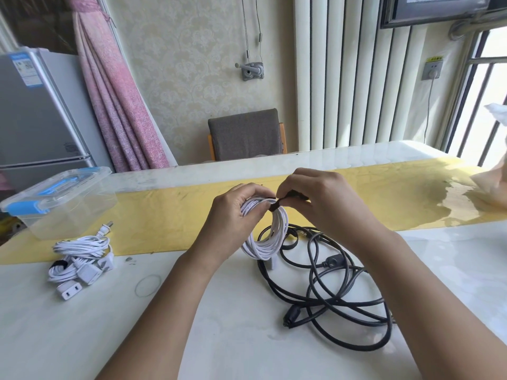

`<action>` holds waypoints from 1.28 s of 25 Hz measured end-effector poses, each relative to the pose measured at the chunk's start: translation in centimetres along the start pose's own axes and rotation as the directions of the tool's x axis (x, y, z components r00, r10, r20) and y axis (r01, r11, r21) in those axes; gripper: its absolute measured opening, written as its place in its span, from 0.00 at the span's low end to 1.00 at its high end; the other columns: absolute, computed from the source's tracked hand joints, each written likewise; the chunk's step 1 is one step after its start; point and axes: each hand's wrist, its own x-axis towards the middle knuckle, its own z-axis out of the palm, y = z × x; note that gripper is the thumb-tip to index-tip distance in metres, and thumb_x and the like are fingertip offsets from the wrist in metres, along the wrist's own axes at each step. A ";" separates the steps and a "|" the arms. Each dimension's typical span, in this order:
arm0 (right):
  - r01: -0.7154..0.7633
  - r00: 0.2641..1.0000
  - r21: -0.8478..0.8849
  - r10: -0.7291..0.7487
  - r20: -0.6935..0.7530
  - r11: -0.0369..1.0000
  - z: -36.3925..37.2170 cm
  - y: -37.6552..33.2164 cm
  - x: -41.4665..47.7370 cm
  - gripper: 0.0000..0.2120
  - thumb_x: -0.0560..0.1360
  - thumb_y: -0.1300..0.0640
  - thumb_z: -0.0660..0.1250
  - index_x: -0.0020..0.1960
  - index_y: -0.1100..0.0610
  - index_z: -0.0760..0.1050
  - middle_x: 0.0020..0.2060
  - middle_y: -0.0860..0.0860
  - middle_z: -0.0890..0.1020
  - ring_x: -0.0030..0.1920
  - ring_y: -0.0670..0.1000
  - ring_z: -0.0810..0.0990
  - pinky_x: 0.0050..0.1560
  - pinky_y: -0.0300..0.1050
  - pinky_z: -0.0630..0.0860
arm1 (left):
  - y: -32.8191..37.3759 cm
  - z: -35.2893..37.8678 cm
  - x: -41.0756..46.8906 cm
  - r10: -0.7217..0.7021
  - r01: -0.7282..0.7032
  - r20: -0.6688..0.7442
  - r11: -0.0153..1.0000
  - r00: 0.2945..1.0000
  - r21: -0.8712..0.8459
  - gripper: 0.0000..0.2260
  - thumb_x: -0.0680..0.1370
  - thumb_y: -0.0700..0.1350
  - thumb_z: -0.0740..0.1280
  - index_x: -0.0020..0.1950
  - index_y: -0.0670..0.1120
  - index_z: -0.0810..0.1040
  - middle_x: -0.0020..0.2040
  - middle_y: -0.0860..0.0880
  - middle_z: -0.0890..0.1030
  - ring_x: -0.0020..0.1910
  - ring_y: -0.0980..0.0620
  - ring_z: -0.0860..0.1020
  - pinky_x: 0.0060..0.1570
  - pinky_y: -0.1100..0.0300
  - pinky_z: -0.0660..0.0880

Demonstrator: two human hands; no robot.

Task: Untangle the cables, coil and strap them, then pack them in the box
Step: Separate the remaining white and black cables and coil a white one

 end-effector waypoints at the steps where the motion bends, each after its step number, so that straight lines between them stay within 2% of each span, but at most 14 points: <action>1: -0.030 1.000 0.029 0.030 -0.010 0.999 -0.3 -0.1 0.0 0.03 0.70 0.62 0.72 0.42 0.58 0.79 0.36 0.50 0.80 0.34 0.51 0.79 0.35 0.49 0.76 | 0.2 0.0 0.0 0.000 0.000 0.012 1.000 1.000 -0.003 0.05 0.77 0.41 0.69 0.50 0.49 0.81 0.42 0.60 0.80 0.38 0.67 0.76 0.42 0.74 0.68; 6: -0.136 0.988 0.154 0.146 -0.055 0.979 -0.6 -0.8 0.0 0.07 0.71 0.68 0.71 0.44 0.59 0.75 0.37 0.49 0.82 0.39 0.46 0.81 0.41 0.42 0.76 | 1.2 0.1 -0.3 0.000 0.002 0.095 1.000 0.995 -0.022 0.03 0.78 0.42 0.68 0.50 0.50 0.78 0.37 0.64 0.78 0.36 0.67 0.76 0.39 0.74 0.67; 8: -0.238 0.965 0.244 0.257 -0.047 0.940 -0.4 -0.9 0.0 0.09 0.71 0.68 0.71 0.43 0.58 0.73 0.37 0.51 0.83 0.40 0.45 0.81 0.42 0.41 0.77 | 1.5 0.4 -0.5 0.006 -0.001 0.105 0.999 0.994 -0.047 0.03 0.77 0.41 0.69 0.48 0.49 0.79 0.37 0.62 0.79 0.36 0.64 0.76 0.39 0.73 0.68; 10: -0.361 0.920 0.391 0.392 -0.001 0.847 -0.3 -0.7 0.0 0.13 0.70 0.69 0.70 0.40 0.55 0.70 0.36 0.53 0.83 0.37 0.47 0.81 0.42 0.42 0.78 | 1.4 0.4 -0.5 0.005 0.002 0.097 0.997 0.995 -0.075 0.03 0.76 0.43 0.70 0.48 0.49 0.80 0.39 0.59 0.81 0.37 0.60 0.77 0.40 0.67 0.72; 13: -0.439 0.860 0.589 0.507 0.058 0.679 -0.1 -0.3 0.1 0.15 0.70 0.72 0.68 0.39 0.56 0.66 0.35 0.57 0.82 0.33 0.53 0.79 0.40 0.48 0.78 | 1.6 0.3 -0.6 -0.043 0.059 0.122 0.990 0.992 -0.129 0.04 0.74 0.43 0.72 0.45 0.51 0.80 0.36 0.60 0.80 0.33 0.60 0.75 0.37 0.66 0.71; 15: -0.480 0.821 0.642 0.565 0.087 0.598 -0.2 0.2 0.1 0.15 0.72 0.73 0.67 0.39 0.57 0.65 0.33 0.56 0.81 0.32 0.53 0.80 0.37 0.49 0.79 | 2.4 1.0 -1.0 -0.050 0.082 0.197 0.983 0.979 -0.162 0.04 0.72 0.43 0.74 0.42 0.50 0.81 0.38 0.57 0.81 0.35 0.58 0.77 0.39 0.64 0.74; 17: -0.531 0.795 0.644 0.588 0.153 0.551 -0.3 0.5 0.1 0.14 0.72 0.73 0.67 0.40 0.58 0.65 0.34 0.54 0.80 0.30 0.50 0.79 0.33 0.45 0.80 | 3.3 2.1 -1.6 -0.015 0.043 0.237 0.992 0.971 -0.114 0.04 0.71 0.44 0.75 0.41 0.51 0.81 0.40 0.57 0.82 0.38 0.59 0.77 0.42 0.63 0.73; 19: -0.552 0.769 0.692 0.605 0.206 0.465 -0.4 0.6 0.1 0.13 0.73 0.73 0.67 0.44 0.59 0.66 0.35 0.56 0.80 0.30 0.50 0.79 0.35 0.44 0.80 | 3.2 2.5 -1.7 -0.026 0.045 0.201 0.995 0.979 -0.092 0.04 0.71 0.45 0.74 0.41 0.52 0.80 0.39 0.56 0.81 0.37 0.57 0.77 0.42 0.62 0.72; 22: -0.506 0.709 0.828 0.663 0.242 0.239 -1.0 1.0 0.2 0.14 0.70 0.72 0.69 0.51 0.61 0.69 0.35 0.56 0.80 0.35 0.54 0.82 0.40 0.44 0.80 | 2.2 1.7 -1.0 -0.112 0.128 0.115 0.981 0.987 -0.144 0.05 0.70 0.48 0.75 0.41 0.52 0.80 0.36 0.45 0.81 0.32 0.45 0.75 0.36 0.54 0.74; 24: -0.514 0.685 0.845 0.663 0.302 0.146 -1.4 1.5 0.1 0.16 0.66 0.67 0.72 0.52 0.61 0.73 0.34 0.53 0.81 0.36 0.51 0.82 0.41 0.41 0.79 | 1.7 1.2 -0.6 -0.151 0.170 0.104 0.963 0.983 -0.208 0.05 0.69 0.49 0.75 0.40 0.52 0.80 0.32 0.45 0.80 0.29 0.51 0.73 0.34 0.59 0.70; 26: -0.564 0.693 0.814 0.616 0.376 0.137 -1.6 1.6 0.0 0.14 0.65 0.62 0.71 0.51 0.61 0.77 0.35 0.52 0.81 0.37 0.48 0.81 0.42 0.37 0.78 | 1.7 1.0 -0.4 -0.176 0.198 0.104 0.947 0.979 -0.255 0.05 0.71 0.45 0.75 0.40 0.50 0.80 0.28 0.55 0.78 0.26 0.59 0.72 0.31 0.67 0.68; 29: -0.655 0.709 0.705 0.543 0.450 0.271 -1.3 1.2 0.0 0.05 0.72 0.61 0.68 0.47 0.60 0.80 0.39 0.53 0.82 0.37 0.48 0.79 0.39 0.36 0.77 | 1.5 0.7 -0.2 -0.202 0.212 0.065 0.938 0.977 -0.273 0.04 0.73 0.40 0.73 0.41 0.47 0.79 0.26 0.59 0.77 0.24 0.63 0.72 0.29 0.71 0.67; 32: -0.660 0.701 0.727 0.503 0.505 0.190 -1.3 0.6 0.2 0.09 0.74 0.57 0.65 0.50 0.63 0.76 0.44 0.55 0.84 0.36 0.49 0.81 0.33 0.35 0.76 | 1.0 0.5 0.0 -0.218 0.213 0.012 0.942 0.976 -0.259 0.04 0.72 0.42 0.74 0.40 0.48 0.80 0.27 0.59 0.77 0.24 0.62 0.72 0.30 0.68 0.66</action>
